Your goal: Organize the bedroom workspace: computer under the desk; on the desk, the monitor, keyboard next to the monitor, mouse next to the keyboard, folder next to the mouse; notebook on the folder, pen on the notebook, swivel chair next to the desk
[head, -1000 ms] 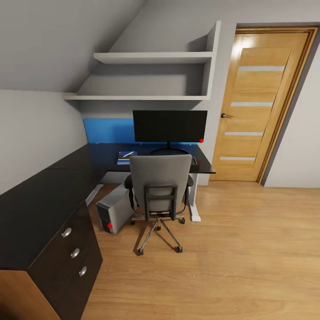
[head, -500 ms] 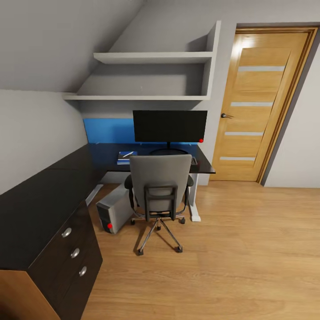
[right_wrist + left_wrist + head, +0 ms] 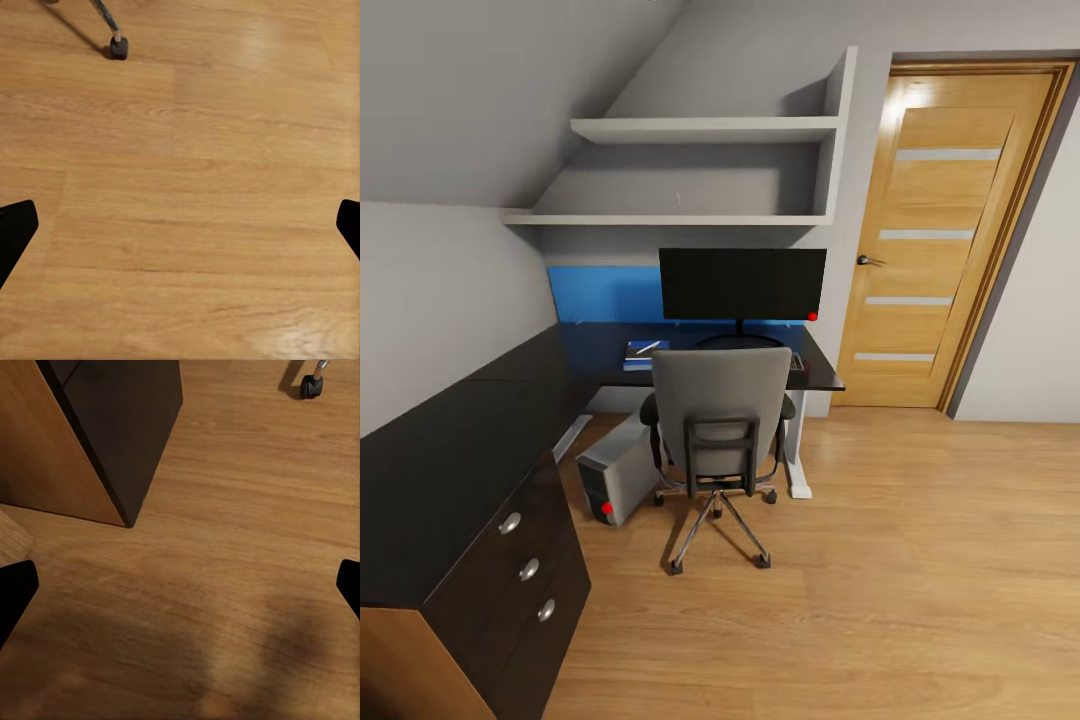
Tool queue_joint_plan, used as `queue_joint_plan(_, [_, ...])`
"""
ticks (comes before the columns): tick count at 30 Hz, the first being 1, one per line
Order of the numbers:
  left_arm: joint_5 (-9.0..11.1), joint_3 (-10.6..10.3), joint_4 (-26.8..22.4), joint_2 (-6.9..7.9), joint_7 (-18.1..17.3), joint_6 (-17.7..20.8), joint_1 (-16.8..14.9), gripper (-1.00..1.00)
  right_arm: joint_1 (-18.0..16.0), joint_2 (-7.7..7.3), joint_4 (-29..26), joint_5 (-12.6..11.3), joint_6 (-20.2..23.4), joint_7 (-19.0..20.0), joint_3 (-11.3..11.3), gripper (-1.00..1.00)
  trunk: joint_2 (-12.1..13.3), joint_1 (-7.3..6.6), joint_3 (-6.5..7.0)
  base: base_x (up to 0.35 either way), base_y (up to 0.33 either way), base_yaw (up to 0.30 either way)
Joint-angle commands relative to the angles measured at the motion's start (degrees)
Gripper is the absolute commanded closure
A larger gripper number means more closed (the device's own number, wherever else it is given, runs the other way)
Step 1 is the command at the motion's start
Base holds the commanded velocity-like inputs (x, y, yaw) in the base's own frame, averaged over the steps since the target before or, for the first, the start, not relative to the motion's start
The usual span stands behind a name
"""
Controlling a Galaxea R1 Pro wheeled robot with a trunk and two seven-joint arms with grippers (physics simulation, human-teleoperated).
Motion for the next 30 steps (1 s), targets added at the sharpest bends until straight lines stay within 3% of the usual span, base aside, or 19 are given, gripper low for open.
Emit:
queue_joint_plan(1, [0.3, -0.5, 0.0, -0.01, 0.3, -0.1, 0.0, -1.0, -0.1, 0.02, 0.1, -0.5, -0.2, 0.0, 0.5, -1.0, 0.0, -0.01, -0.05, 0.0, 0.0, 0.0])
queue_joint_plan(30, [0.3, -0.5, 0.0, -0.01, 0.3, -0.1, 0.0, -1.0, -0.1, 0.0, 0.1, -0.5, -0.2, 0.0, 0.4, -1.0, 0.0, -0.01, -0.05, 0.0, 0.0, 0.0])
